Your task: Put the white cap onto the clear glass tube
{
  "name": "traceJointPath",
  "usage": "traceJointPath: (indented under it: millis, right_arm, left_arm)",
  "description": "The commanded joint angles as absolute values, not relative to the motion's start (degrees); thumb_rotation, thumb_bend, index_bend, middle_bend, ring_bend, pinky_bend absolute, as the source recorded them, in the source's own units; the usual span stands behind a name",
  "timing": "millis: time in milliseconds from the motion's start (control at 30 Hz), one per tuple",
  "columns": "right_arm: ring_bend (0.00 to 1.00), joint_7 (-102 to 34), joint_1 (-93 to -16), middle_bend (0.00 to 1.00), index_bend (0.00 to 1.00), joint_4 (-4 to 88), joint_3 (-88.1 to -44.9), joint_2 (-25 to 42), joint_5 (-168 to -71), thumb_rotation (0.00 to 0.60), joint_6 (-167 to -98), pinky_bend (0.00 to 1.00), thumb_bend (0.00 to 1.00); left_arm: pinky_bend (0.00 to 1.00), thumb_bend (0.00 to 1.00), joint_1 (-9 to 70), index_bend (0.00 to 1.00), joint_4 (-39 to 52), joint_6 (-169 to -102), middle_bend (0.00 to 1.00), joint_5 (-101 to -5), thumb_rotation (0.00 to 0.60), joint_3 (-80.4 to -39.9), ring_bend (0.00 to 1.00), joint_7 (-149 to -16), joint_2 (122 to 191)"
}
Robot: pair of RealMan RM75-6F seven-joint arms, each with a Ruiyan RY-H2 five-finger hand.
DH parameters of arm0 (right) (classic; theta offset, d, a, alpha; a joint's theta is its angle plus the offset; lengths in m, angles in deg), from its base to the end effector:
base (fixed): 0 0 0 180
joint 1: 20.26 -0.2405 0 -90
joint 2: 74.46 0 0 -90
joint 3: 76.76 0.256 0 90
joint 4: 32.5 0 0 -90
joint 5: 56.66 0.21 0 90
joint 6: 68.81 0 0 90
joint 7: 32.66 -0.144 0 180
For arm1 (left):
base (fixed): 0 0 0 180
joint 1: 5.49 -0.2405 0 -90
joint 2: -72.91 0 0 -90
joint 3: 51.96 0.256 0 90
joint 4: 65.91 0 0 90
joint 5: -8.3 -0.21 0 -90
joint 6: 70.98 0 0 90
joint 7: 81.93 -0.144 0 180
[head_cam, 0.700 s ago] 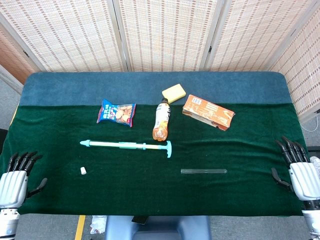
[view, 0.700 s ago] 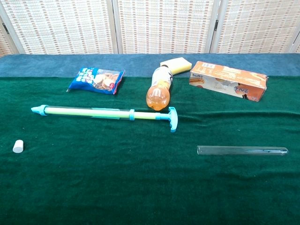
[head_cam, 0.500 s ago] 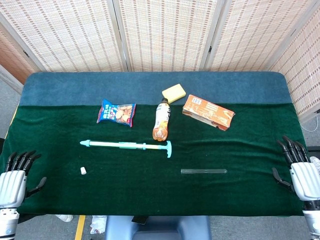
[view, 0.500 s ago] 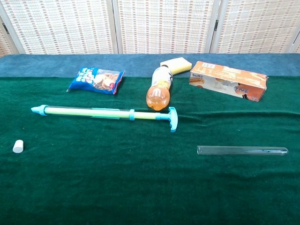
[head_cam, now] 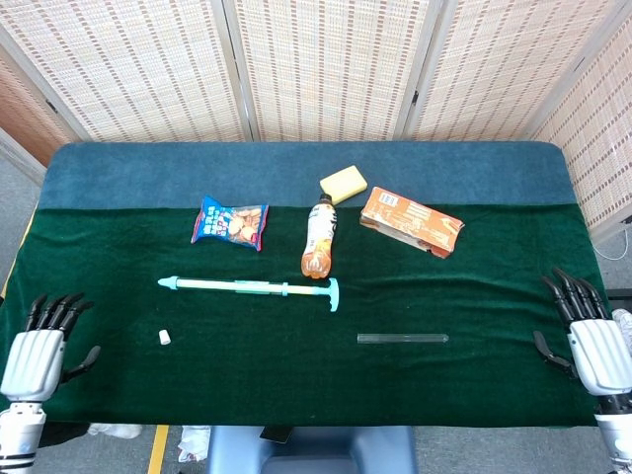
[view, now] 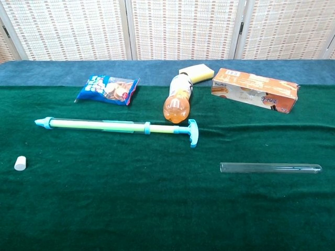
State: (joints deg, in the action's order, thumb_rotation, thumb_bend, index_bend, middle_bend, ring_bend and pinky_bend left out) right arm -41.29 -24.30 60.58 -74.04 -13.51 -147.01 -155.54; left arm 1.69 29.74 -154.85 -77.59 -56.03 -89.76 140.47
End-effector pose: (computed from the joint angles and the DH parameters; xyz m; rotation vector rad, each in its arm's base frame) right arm -0.3035 -0.1758 0.1744 1.3927 -0.9464 1.0339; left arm -0.2852 0.1956 0.1353 -1.4241 -0.8666 -0.9258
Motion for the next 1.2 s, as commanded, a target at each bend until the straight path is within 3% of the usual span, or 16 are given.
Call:
traceJointPath:
  millis: [33,500,733,900,1200]
  right_arm:
    - [0.02,-41.4,-24.4,0.03,0.03,60.5,-74.1,-13.5,-147.0,0.600,-155.4,0.00,0.49]
    - [0.02,-42.2,-24.7,0.03,0.03,59.5,-74.1,-13.2,-146.5,0.600,-154.7,0.00,0.49]
    - [0.02,-42.4,-24.7,0.03,0.03,59.3,-74.1,-13.0,-146.4,0.600,-154.8,0.00,0.49]
    - [0.02,-42.6,-24.7,0.03,0.03,59.0,-74.1,-12.9,-146.4,0.600,-154.8,0.00,0.49]
    - [0.02,-43.1,-24.6,0.03,0.03,58.6,-74.2,-12.7,-146.2,0.600,-154.7,0.00,0.49]
  left_arm:
    - [0.00,0.34,3.9,0.24,28.0,-152.2,0.18,-78.1,0.600,-56.5,0.16,-89.1,141.2]
    - [0.00,0.27,11.8,0.09,22.1,-139.5,0.16,-75.8,0.600,-55.8,0.11,-92.1,146.1]
    - [0.00,0.27,13.0,0.06,19.7,-137.4,0.14,-73.9,0.600,-55.4,0.09,-94.2,149.1]
    - [0.00,0.27,13.4,0.00,17.7,-137.4,0.00,-73.1,0.600,-55.4,0.00,-94.2,151.4]
    - [0.00,0.27,14.8,0.00,16.0,-136.1,0.00,-71.9,0.600,-55.4,0.00,-94.9,154.4]
